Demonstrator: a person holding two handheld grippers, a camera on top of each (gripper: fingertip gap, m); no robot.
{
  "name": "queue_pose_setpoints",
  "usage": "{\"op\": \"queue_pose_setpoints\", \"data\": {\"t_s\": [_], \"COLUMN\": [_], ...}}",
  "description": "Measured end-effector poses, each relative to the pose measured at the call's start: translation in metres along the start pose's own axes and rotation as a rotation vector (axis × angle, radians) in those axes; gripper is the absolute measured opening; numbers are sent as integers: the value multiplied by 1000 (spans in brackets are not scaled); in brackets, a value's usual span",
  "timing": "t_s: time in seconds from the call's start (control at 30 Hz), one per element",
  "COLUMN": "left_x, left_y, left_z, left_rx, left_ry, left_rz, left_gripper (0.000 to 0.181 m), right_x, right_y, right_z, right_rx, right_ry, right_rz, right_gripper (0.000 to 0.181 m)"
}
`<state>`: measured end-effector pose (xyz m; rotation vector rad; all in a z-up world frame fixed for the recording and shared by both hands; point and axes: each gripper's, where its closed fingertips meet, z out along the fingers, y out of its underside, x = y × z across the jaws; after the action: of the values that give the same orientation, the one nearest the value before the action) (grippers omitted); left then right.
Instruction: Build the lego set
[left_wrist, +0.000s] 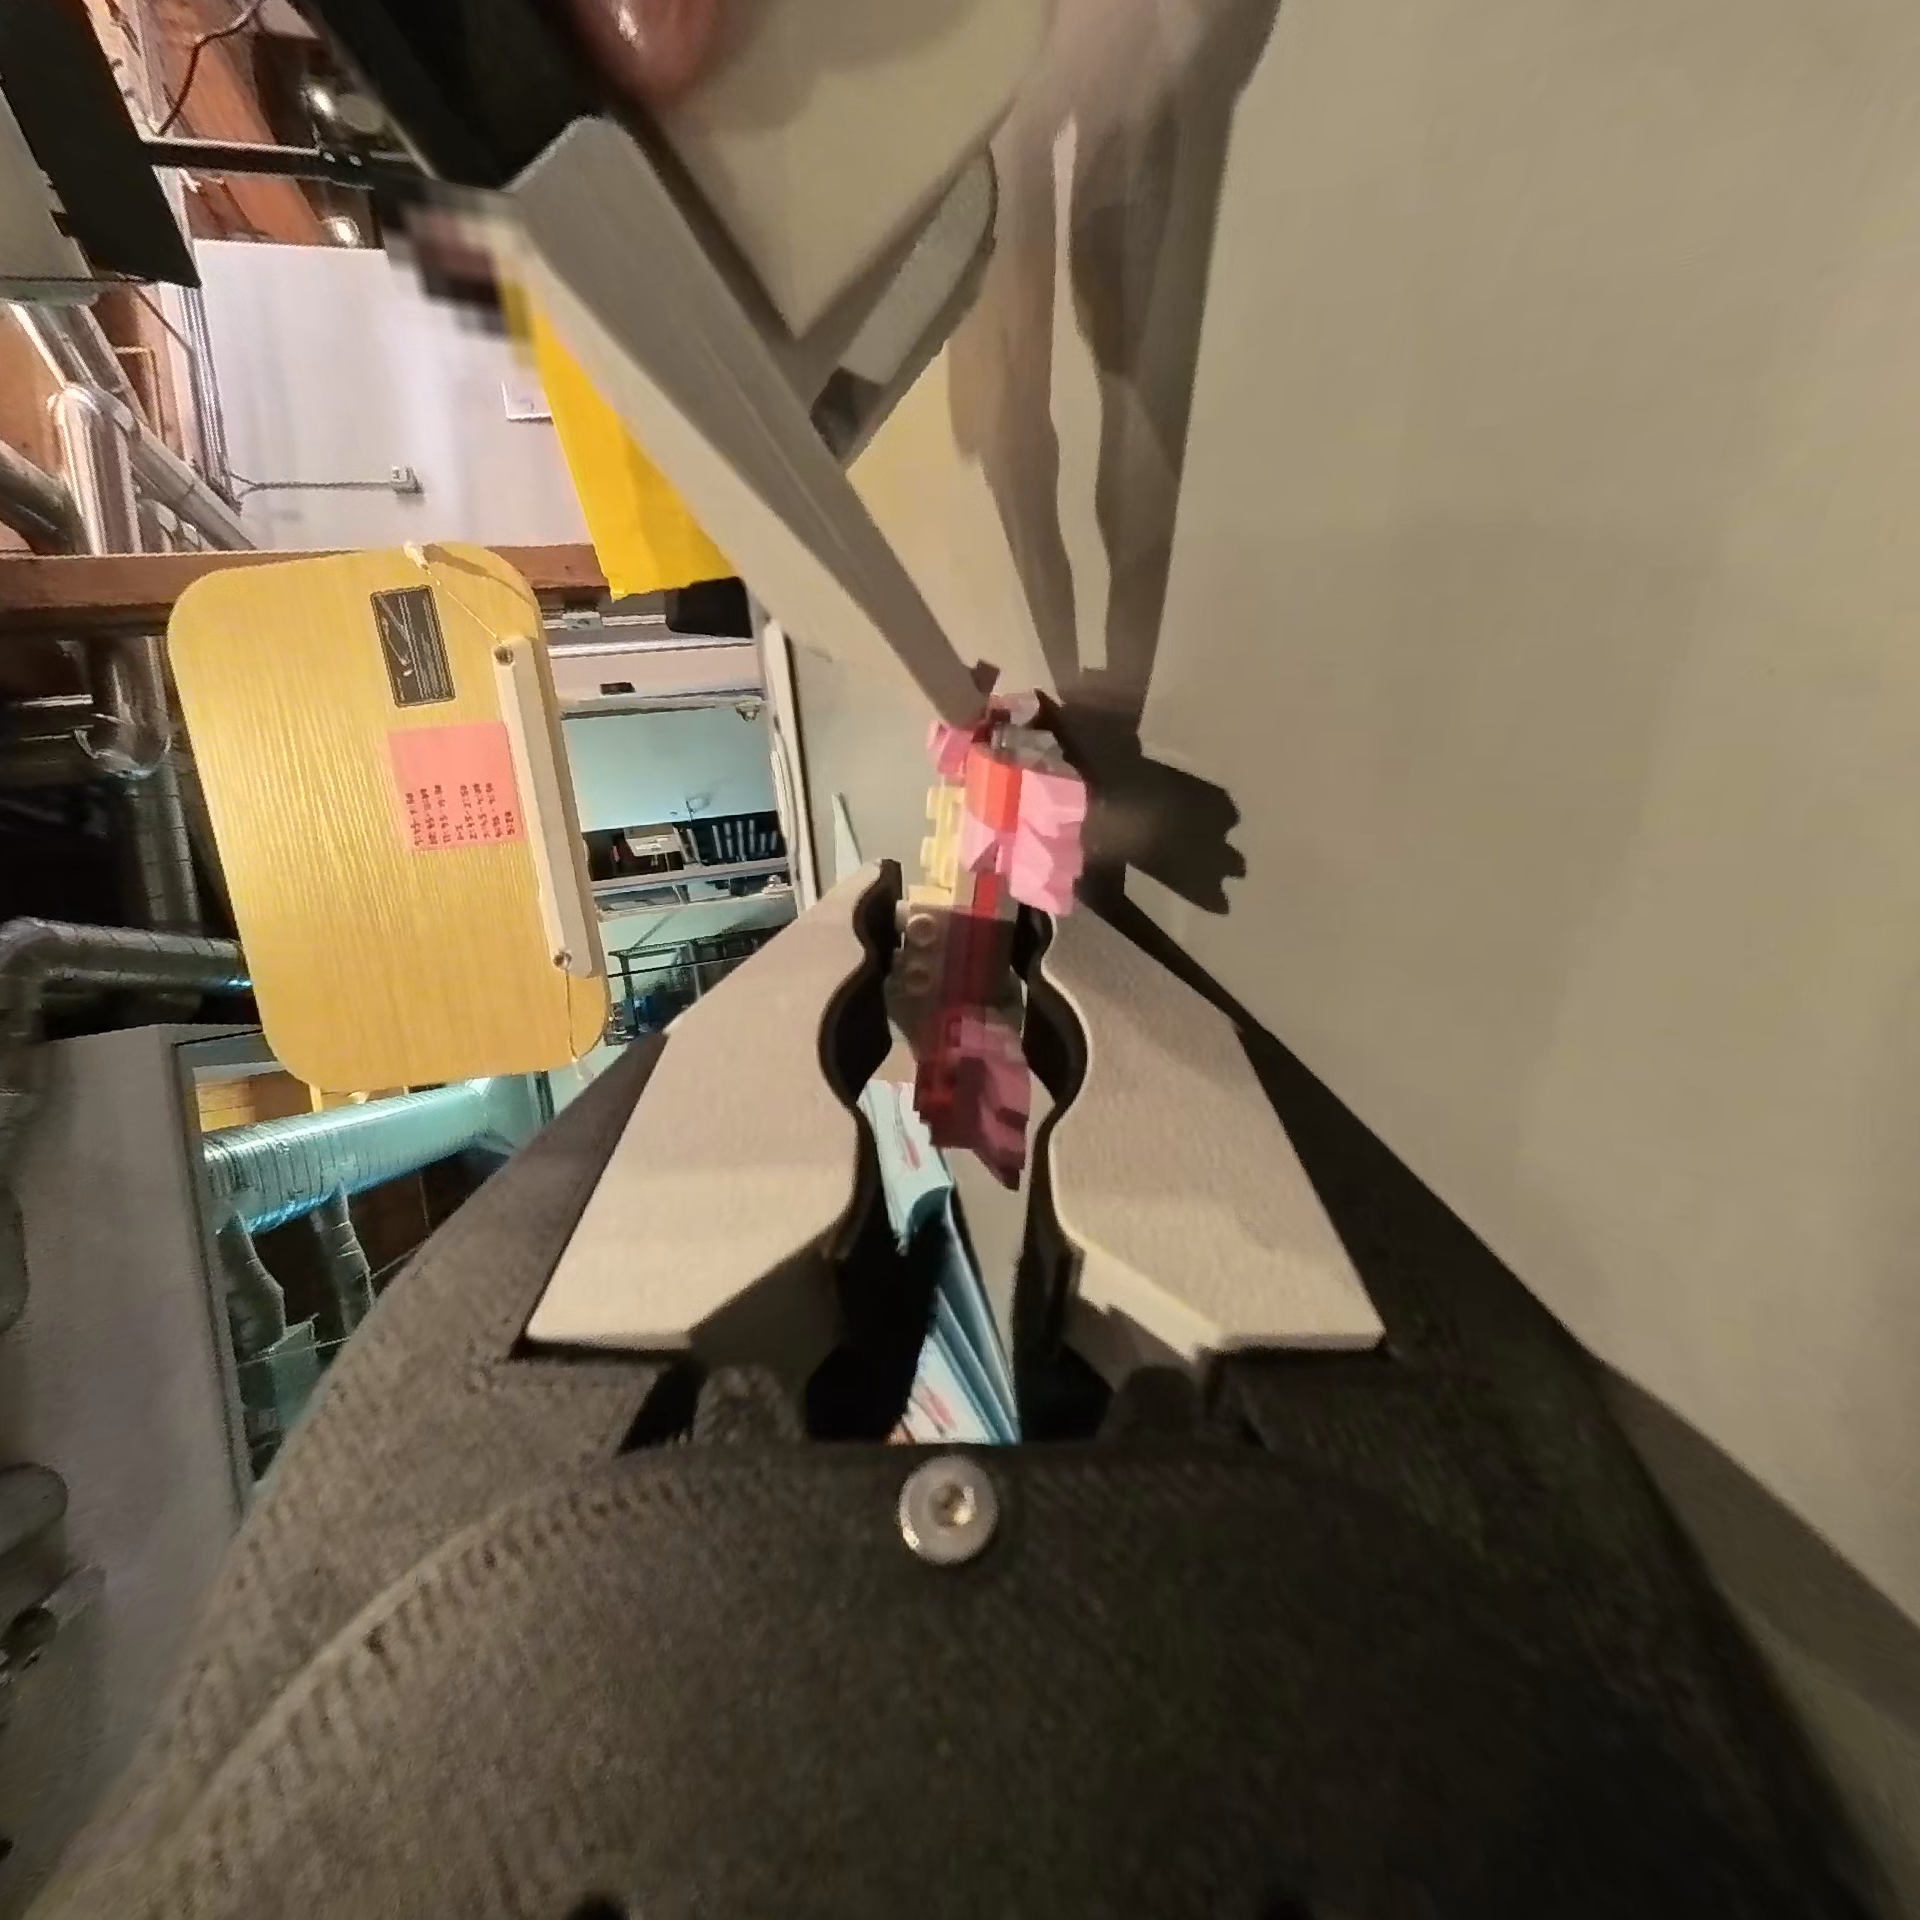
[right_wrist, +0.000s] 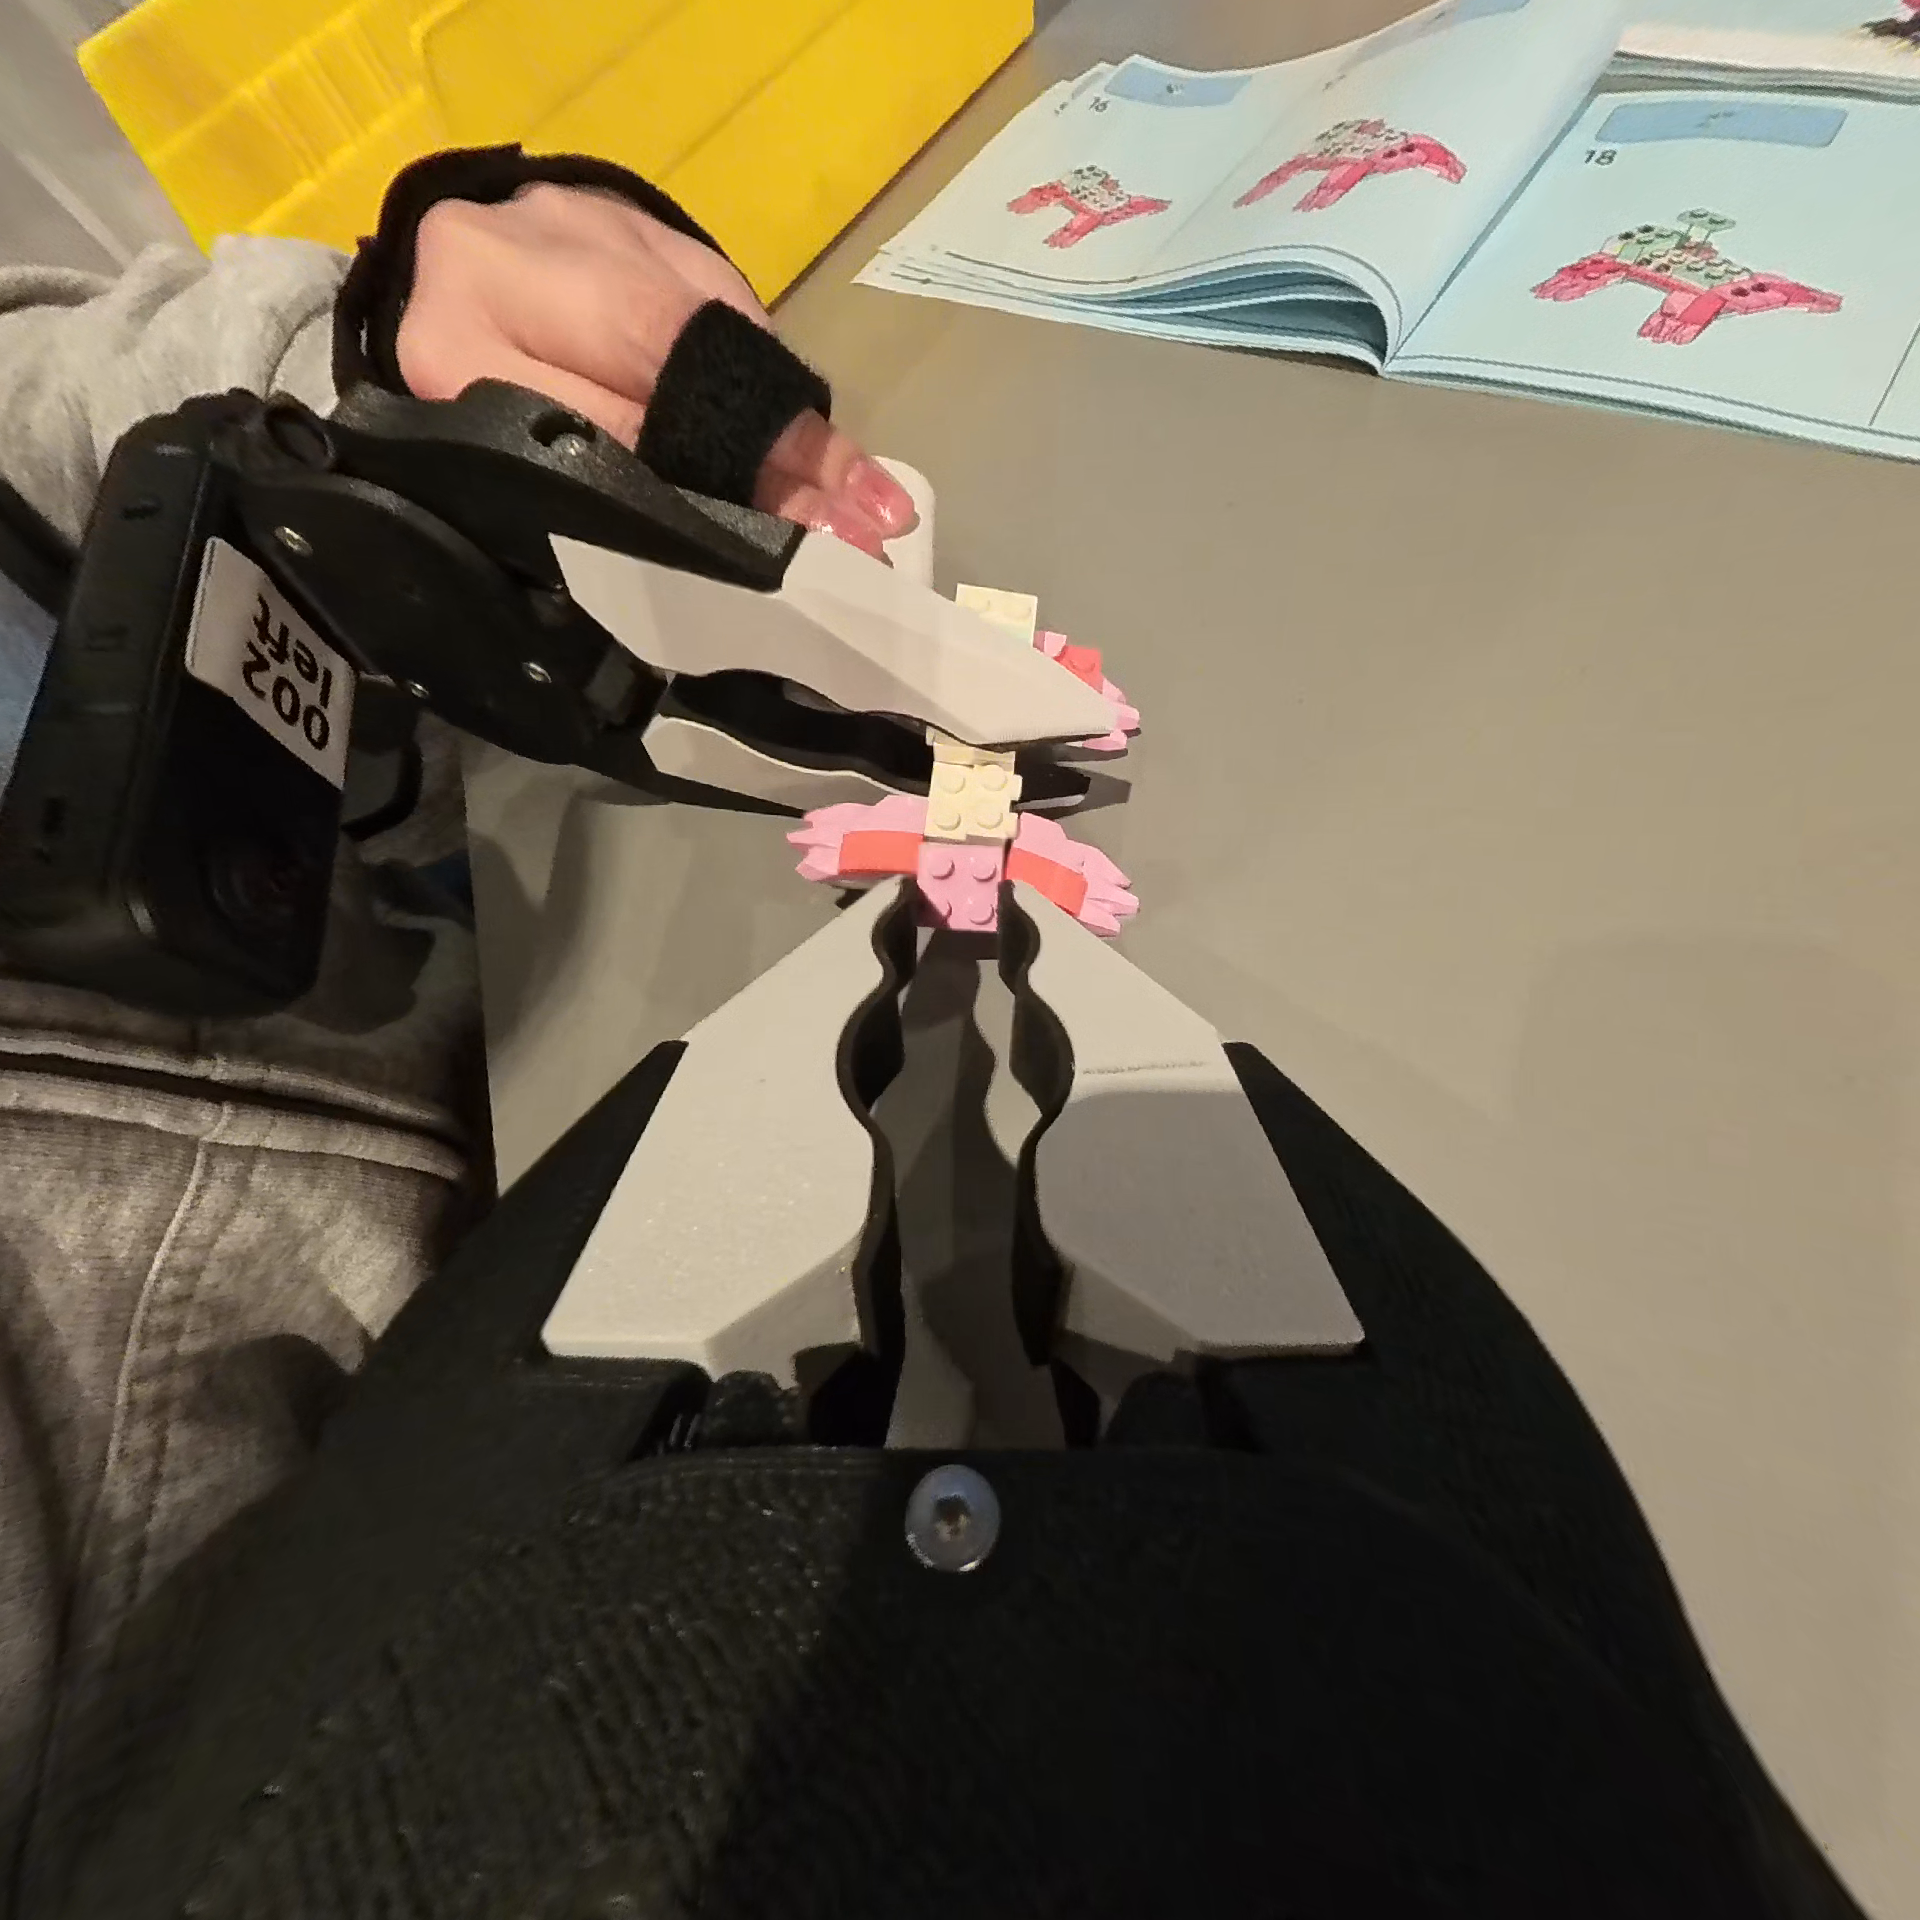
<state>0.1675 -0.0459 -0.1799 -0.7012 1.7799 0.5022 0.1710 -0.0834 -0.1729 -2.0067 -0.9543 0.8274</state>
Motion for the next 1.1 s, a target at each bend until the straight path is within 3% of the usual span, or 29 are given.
{"op": "queue_pose_setpoints", "data": {"t_s": [0.7, 0.8, 0.97, 1.1], "left_x": [-1, -8, -21, -27], "left_y": [8, 15, 20, 22], "left_z": [10, 16, 32, 42], "left_rx": [-121, -162, -198, -199], "left_ry": [34, -27, -97, -131], "left_rz": [86, 27, 3, -14], "left_gripper": [17, 17, 18, 18], "right_x": [5, 18, 41, 51], "right_y": [14, 21, 34, 38], "right_z": [-2, -16, -50, -45], "right_rx": [-100, -219, -575, -691], "right_ry": [103, 151, 202, 154], "right_rz": [-20, -84, -208, -239], "right_gripper": [14, 14, 14, 14]}}
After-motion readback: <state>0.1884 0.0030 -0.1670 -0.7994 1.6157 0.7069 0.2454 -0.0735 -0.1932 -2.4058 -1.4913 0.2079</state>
